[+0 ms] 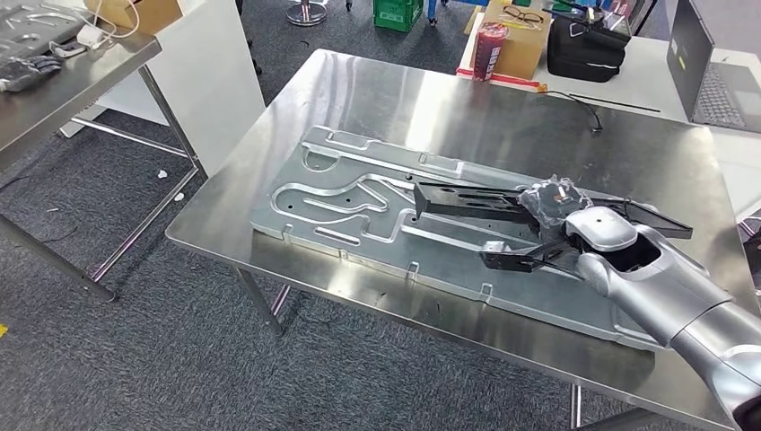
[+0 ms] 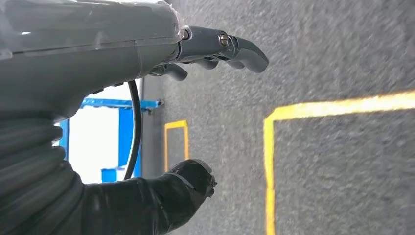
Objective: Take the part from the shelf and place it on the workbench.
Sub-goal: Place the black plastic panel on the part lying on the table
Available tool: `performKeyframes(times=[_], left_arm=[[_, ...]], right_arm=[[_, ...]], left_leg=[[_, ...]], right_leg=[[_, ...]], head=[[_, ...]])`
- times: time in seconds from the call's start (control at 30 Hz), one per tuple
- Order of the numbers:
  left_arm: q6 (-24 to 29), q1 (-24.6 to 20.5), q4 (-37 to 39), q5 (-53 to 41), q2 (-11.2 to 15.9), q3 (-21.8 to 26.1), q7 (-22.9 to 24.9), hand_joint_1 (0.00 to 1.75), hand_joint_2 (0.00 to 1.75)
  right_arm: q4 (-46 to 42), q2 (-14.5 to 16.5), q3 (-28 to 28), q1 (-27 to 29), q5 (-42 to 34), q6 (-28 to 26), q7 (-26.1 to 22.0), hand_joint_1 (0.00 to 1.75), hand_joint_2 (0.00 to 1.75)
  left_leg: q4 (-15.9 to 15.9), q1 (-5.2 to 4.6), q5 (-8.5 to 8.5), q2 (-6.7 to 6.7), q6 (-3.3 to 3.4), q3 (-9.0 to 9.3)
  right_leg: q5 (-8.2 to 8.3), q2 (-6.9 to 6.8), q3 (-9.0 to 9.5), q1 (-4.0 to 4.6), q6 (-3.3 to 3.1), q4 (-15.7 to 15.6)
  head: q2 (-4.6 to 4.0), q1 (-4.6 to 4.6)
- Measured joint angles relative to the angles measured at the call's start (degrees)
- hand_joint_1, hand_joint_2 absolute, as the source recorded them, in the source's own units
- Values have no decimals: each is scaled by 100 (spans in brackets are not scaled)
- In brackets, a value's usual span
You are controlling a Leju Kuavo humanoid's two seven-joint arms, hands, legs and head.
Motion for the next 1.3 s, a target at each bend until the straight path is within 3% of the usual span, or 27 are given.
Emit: performKeyframes(times=[0.03, 0.13, 0.2, 0.23, 0.3, 0.33, 0.37, 0.4, 0.47, 0.5, 0.57, 0.63, 0.7, 0.83, 0.97, 1.07, 1.2, 1.3], left_arm=[[1, -1, 0, -3, 3, 1, -4, 0, 175], [5, -9, 0, -10, 8, 2, -9, 0, 175], [10, -11, 0, -10, 8, 3, -10, 0, 175], [13, -12, 0, -10, 8, 3, -11, 0, 175], [17, -15, 0, -10, 8, 3, -12, 0, 175], [18, -15, 0, -10, 8, 3, -13, 0, 175], [20, -15, 0, -9, 8, 3, -33, 0, 175], [27, -13, -1, -4, 8, 3, -104, 0, 175], [60, -17, -1, 15, 2, 3, -389, 0, 175], [85, -31, -1, 29, -7, 3, -543, 0, 175], [132, -77, 0, 43, -23, 3, -711, 0, 175], [132, -109, 0, 44, -27, 3, -752, 0, 175], [99, -116, 0, 31, -28, 3, -754, 0, 175], [99, -131, 0, 37, -23, 3, -695, 0, 0], [141, -132, 0, 46, -25, 3, -600, 0, 0], [112, -127, 0, 54, -22, 5, -250, 0, 0], [17, -56, -8, 37, -10, 5, -69, 0, 0], [-1, -18, -19, 20, 4, 7, -69, 0, 0]], right_arm=[[25, -22, -25, -2, -9, 1, -1, 175, 175], [71, -80, -68, 1, -27, 1, -2, 175, 175], [86, -102, -86, 1, -35, 0, -4, 175, 175], [92, -113, -96, 1, -37, 0, -4, 175, 175], [110, -126, -112, 15, -38, 0, -5, 175, 175], [121, -131, -114, 33, -37, 1, -5, 175, 175], [130, -134, -114, 53, -33, -4, -1, 175, 175], [135, -138, -114, 68, -12, -21, 21, 175, 175], [111, -167, -116, 31, 48, 5, 102, 175, 175], [51, -216, -124, -36, 58, 115, 145, 175, 175], [-181, -373, -188, -221, -12, 509, 191, 87, 87], [-403, -542, -304, -371, -97, 784, 203, 0, 0], [-489, -661, -410, -454, -125, 821, 190, 0, 0], [-523, -801, -594, -493, -175, 717, 173, 0, 0], [-559, -869, -780, -491, -296, 643, 170, 0, 0], [-566, -873, -890, -423, -422, 682, 117, 0, 0], [-282, -813, -952, -91, -391, 62, 1, 0, 0], [-102, -790, -982, 11, -410, -85, -78, 0, 0]], left_leg=[[-152, -8, 10, -4, 22, 65], [-196, -28, -103, -15, 145, 105], [-229, -16, -138, -12, 214, 155], [-245, -13, -154, -12, 245, 182], [-247, -30, -194, -16, 295, 224], [-247, -41, -219, -19, 310, 251], [-247, -52, -246, -24, 318, 290], [-246, -62, -276, -28, 320, 340], [-247, -75, -334, -36, 316, 441], [-240, -90, -360, -44, 305, 468], [-229, -118, -392, -64, 283, 465], [-229, -129, -405, -69, 286, 454], [-244, -119, -409, -49, 298, 469], [-283, -111, -410, -27, 270, 506], [-302, -109, -404, -26, 236, 523], [-308, -107, -404, -26, 223, 529], [-308, -105, -406, -28, 221, 540], [-308, -111, -405, -29, 222, 540]], right_leg=[[-46, 0, -4, 7, 43, 31], [-104, 4, 4, 11, 127, 21], [-221, 3, -75, -7, 169, 219], [-339, 3, -216, -14, 185, 488], [-600, 3, -690, -17, 198, 1271], [-655, 3, -919, -17, 197, 1593], [-592, 3, -1069, -16, 187, 1734], [-408, 3, -1110, -12, 167, 1648], [156, 3, -920, 12, 91, 930], [357, 2, -799, 36, 50, 563], [490, -5, -662, 64, 26, 165], [474, 0, -627, 65, 77, 104], [474, 23, -620, 71, 103, 95], [461, 45, -611, 80, 80, 95], [454, 46, -600, 83, 66, 96], [451, 45, -592, 95, 56, 97], [451, 38, -576, 97, 55, 97], [453, 35, -576, 84, 57, 97]], head=[[0, -2], [1, 1], [0, 15], [0, 19], [0, 21], [0, 21], [0, 21], [0, 21], [0, 22], [0, 21], [0, 22], [0, 23], [0, 23], [0, 22], [0, 22], [0, 24], [0, 25], [0, 24]])
